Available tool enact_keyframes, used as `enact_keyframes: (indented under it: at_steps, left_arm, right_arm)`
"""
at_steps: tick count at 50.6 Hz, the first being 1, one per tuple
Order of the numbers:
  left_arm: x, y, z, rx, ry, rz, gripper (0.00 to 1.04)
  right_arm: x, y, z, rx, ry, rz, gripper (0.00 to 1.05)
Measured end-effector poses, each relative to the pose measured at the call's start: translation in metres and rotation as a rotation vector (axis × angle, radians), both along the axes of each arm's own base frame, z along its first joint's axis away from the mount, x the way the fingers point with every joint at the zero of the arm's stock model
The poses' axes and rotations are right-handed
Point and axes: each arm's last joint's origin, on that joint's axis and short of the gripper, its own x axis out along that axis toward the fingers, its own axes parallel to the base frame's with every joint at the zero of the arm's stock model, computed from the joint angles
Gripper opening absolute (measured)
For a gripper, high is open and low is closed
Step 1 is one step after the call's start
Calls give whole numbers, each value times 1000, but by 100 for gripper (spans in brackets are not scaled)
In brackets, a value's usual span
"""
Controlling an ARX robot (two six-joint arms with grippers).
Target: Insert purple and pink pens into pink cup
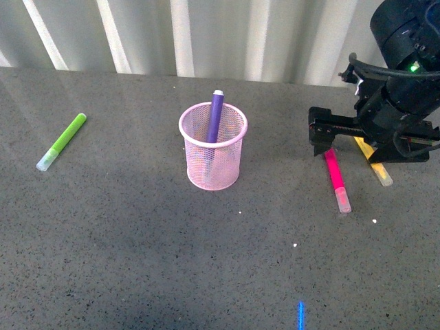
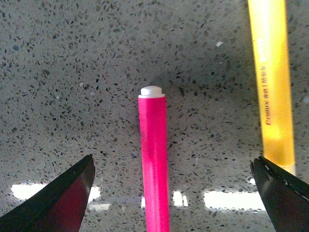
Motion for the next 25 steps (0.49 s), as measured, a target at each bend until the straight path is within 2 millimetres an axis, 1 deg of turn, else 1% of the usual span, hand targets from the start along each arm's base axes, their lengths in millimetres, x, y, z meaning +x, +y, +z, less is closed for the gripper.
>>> enact_keyframes:
  at_steps: [13, 19, 23, 25]
  left_arm:
    - [0, 0, 0, 0, 0, 0, 4]
    - [0, 0, 0, 0, 0, 0, 4]
    - [0, 0, 0, 0, 0, 0, 4]
    - [0, 0, 0, 0, 0, 0, 4]
  right_arm:
    - [0, 11, -14, 9, 11, 24, 98]
    - [2, 13, -15, 3, 4, 21, 97]
    - [3, 12, -16, -6, 1, 17, 88]
    - [4, 12, -17, -14, -2, 12, 79]
